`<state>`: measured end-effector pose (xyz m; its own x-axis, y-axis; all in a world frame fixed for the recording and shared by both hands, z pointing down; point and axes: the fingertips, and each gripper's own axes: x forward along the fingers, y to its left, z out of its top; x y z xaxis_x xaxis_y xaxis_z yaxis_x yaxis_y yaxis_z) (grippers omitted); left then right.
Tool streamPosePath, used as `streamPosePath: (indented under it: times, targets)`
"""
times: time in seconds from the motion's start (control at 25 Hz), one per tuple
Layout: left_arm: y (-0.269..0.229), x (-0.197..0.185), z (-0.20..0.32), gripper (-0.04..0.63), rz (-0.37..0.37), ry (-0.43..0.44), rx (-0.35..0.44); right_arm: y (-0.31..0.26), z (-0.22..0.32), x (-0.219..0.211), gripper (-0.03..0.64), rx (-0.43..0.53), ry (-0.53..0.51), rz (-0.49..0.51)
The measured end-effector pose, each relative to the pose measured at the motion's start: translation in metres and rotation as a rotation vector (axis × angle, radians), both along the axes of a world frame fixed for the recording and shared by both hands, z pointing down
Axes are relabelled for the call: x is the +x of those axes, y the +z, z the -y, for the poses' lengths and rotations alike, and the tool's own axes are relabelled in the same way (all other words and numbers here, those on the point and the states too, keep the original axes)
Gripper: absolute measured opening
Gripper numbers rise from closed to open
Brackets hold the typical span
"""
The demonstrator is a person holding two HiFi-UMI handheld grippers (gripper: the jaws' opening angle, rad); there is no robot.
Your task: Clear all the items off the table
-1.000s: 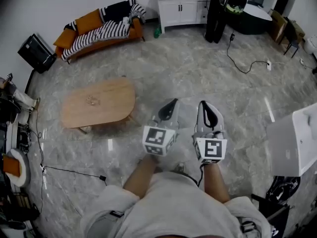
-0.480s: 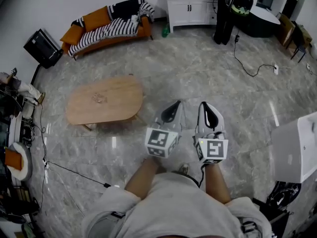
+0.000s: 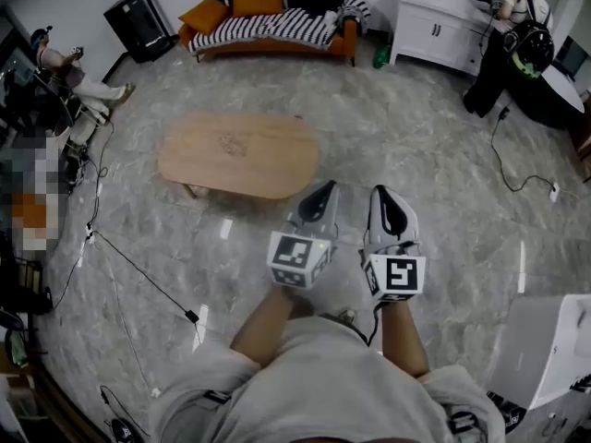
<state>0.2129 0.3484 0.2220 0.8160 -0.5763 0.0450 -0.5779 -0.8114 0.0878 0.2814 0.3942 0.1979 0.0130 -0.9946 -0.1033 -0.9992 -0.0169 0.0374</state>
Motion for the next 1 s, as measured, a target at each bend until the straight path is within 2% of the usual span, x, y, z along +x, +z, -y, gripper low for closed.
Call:
streamPosePath:
  times: [0.24,0.4,0.64,1.0]
  targets:
    - [0.011,-0.087,0.042,0.02,-0.004,-0.19,-0.012,0.009,0.056,-0.083,0.006,-0.013,-0.205,-0.02]
    - [0.014,-0.142,0.064,0.02,-0.023,-0.279,-0.024,0.012,0.08,-0.137,0.006,-0.014,-0.298,-0.031]
    - [0.023,-0.182,0.091,0.02,-0.03,-0.323,-0.039,0.022,0.111,-0.178,0.006,-0.037,-0.352,-0.042]
    - [0.034,-0.237,0.159,0.02,-0.021,-0.343,-0.065,0.033,0.18,-0.227,0.006,-0.061,-0.352,-0.029]
